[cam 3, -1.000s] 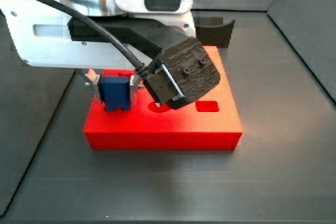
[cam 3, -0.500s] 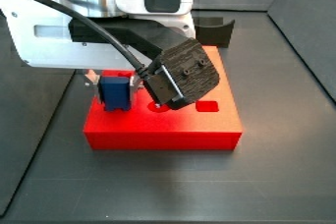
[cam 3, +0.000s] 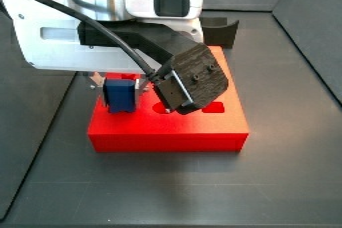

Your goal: Insert the square-circle object.

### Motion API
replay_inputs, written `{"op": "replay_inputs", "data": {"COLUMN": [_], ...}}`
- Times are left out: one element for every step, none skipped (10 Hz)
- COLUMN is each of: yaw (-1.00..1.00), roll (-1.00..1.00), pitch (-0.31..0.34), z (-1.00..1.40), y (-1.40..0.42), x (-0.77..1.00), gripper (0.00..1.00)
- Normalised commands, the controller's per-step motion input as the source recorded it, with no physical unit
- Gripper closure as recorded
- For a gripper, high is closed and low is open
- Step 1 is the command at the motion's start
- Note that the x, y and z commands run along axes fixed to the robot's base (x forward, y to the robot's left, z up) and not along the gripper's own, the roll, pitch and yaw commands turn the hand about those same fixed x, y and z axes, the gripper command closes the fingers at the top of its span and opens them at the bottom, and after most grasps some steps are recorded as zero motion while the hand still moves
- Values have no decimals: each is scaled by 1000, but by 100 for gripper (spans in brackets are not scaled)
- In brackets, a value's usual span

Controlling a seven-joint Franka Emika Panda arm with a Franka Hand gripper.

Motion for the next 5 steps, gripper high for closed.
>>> {"op": "replay_inputs", "data": {"yaw": [-74, -6, 0, 0, 0], "roll": [141, 0, 0, 21, 0], "pitch": [280, 0, 0, 0, 0], "z": [-534, -240, -26, 0, 0], "y": [0, 0, 0, 0, 0], "x": [171, 0, 0, 0, 0], "gripper": [100, 100, 100, 100, 100]}}
